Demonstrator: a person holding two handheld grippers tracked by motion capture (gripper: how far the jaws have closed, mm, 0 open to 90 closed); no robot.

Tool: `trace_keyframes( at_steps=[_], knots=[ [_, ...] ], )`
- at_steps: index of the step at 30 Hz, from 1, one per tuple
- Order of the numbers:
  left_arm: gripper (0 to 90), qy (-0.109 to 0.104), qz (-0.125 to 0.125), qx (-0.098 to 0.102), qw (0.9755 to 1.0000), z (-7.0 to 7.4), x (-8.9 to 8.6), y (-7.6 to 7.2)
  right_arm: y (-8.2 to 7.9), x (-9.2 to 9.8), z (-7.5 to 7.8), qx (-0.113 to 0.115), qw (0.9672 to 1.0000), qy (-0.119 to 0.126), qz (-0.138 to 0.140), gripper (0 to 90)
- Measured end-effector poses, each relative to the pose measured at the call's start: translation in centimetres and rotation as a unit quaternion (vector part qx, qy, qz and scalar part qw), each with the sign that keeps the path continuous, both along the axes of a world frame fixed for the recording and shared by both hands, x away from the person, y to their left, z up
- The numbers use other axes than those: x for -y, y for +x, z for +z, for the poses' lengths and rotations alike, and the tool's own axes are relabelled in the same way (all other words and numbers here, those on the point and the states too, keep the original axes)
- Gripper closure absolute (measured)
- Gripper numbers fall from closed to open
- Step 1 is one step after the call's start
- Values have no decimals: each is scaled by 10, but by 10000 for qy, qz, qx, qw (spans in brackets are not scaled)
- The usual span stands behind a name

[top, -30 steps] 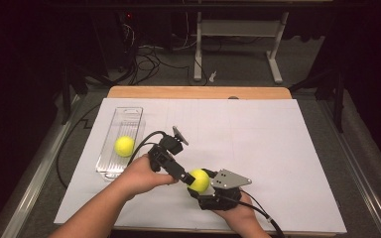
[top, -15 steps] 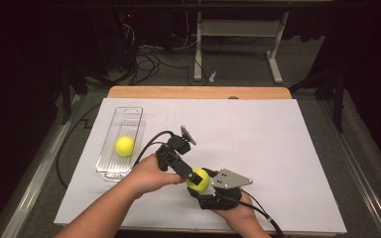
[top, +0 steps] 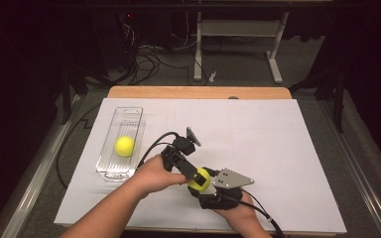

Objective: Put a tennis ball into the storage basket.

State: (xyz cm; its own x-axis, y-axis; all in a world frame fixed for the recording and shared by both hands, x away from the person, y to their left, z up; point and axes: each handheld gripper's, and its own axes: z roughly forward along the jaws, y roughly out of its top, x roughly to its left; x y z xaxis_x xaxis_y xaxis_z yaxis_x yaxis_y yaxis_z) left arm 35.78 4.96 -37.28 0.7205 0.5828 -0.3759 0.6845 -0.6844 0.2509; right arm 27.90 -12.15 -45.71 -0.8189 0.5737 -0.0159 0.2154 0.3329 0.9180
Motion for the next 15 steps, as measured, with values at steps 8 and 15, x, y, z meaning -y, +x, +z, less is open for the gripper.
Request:
trace_keyframes(
  at_steps=[8,15],
  knots=[
    [10,-29,-6,-93,10000,-4,6,1,0,1,1,40,10000,26,-5,275],
    [14,15,10,-121,9999,-7,9,2,0,0,1,41,10000,38,-19,275]
  ],
)
